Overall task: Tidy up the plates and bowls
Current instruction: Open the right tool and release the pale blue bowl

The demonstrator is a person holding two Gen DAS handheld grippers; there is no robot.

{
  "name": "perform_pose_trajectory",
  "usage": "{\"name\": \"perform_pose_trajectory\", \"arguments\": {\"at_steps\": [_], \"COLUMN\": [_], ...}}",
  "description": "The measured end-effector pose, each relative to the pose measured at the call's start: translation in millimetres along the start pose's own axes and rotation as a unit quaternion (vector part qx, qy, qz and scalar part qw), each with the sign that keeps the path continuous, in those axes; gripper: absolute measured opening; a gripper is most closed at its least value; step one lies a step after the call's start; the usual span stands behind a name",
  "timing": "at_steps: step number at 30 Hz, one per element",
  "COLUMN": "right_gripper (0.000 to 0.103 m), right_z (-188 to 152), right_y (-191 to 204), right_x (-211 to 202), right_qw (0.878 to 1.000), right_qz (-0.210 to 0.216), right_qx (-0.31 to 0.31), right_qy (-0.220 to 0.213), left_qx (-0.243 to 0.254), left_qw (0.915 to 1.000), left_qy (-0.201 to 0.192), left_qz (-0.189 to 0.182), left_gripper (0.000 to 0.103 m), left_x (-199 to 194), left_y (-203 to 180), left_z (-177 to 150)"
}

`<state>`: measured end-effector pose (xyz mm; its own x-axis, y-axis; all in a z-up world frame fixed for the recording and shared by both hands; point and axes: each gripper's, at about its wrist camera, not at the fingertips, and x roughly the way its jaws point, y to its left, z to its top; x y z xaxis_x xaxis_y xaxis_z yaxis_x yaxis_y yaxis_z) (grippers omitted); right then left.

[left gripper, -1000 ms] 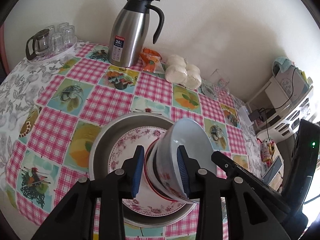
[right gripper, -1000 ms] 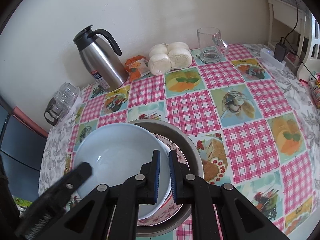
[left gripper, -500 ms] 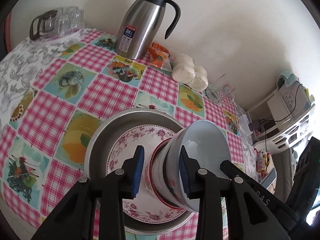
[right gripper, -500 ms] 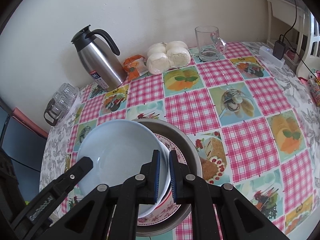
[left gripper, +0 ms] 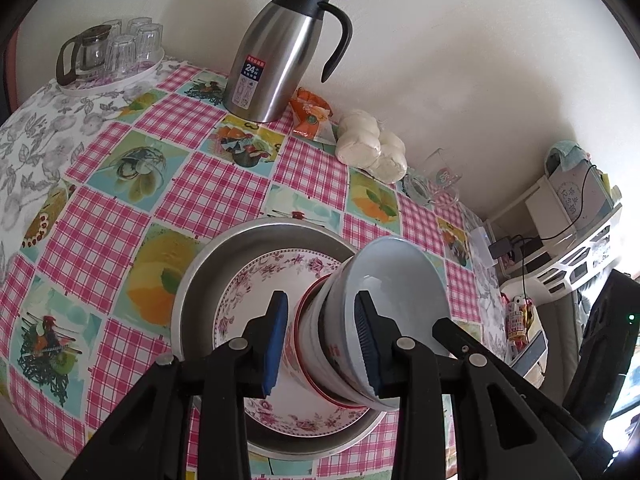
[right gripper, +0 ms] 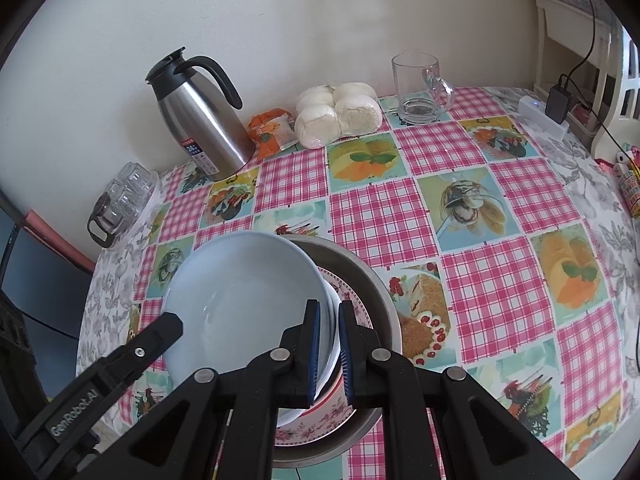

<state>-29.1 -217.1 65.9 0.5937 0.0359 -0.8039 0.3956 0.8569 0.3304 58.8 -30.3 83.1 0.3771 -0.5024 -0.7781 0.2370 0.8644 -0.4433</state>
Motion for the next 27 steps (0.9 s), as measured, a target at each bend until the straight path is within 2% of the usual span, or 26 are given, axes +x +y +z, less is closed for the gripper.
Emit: {"name": "perform_pose_trajectory", "arguments": {"at_steps": [2, 4, 6, 8, 10, 11, 14, 16, 20, 23, 25, 27], "right_gripper": [0.018, 0.036, 0.043, 0.048, 0.059, 0.060, 0.067, 0.077, 0.082, 0.092, 0.102, 0.103], "right_z": [-1, -1, -3, -4, -5, -6, -10, -12, -16, -19, -20, -22], "right_y": [0, 1, 2, 4, 5, 6, 5, 3, 1, 1, 1, 1], "right_x": [-1, -2, -4, -6, -8, -9, -9, -10, -12, -15, -18, -21], "right_qw": [1.000, 1.000, 1.000, 1.000, 1.000, 1.000, 0.999, 0.999, 0.999, 0.999, 0.999, 0.998], "right_qz": [-0.005, -0.007, -0.009, -0.009, -0.012, -0.014, -0.020, -0.028, -0.033, -0.035, -0.035, -0.033], "right_qx": [-0.003, -0.008, -0.011, -0.017, -0.021, -0.024, -0.024, -0.022, -0.025, -0.030, -0.033, -0.036], "right_qy": [0.000, -0.001, -0.003, -0.004, -0.007, -0.008, -0.008, -0.009, -0.012, -0.020, -0.025, -0.033], "left_qx": [0.003, 0.006, 0.006, 0.005, 0.003, 0.003, 0.001, 0.001, 0.002, 0.003, 0.003, 0.002], "left_qw": [1.0000, 0.9998, 0.9997, 0.9993, 0.9984, 0.9978, 0.9962, 0.9950, 0.9934, 0.9920, 0.9908, 0.9892], "left_qy": [-0.005, -0.010, -0.014, -0.017, -0.020, -0.020, -0.023, -0.027, -0.030, -0.029, -0.028, -0.027], "left_qz": [0.007, 0.014, 0.022, 0.034, 0.052, 0.064, 0.084, 0.096, 0.111, 0.123, 0.133, 0.144], "left_gripper": [0.057, 0.059, 0.061, 0.074, 0.079, 0.081, 0.085, 0.087, 0.092, 0.093, 0.093, 0.093], "left_x": [-4, -7, -10, -12, -11, -11, -11, -13, -15, -16, -17, -17], "left_y": [0, 0, 2, 5, 9, 12, 19, 23, 29, 33, 35, 37], "left_z": [0, 0, 0, -1, -2, -3, -6, -9, -13, -16, -17, -19]}}
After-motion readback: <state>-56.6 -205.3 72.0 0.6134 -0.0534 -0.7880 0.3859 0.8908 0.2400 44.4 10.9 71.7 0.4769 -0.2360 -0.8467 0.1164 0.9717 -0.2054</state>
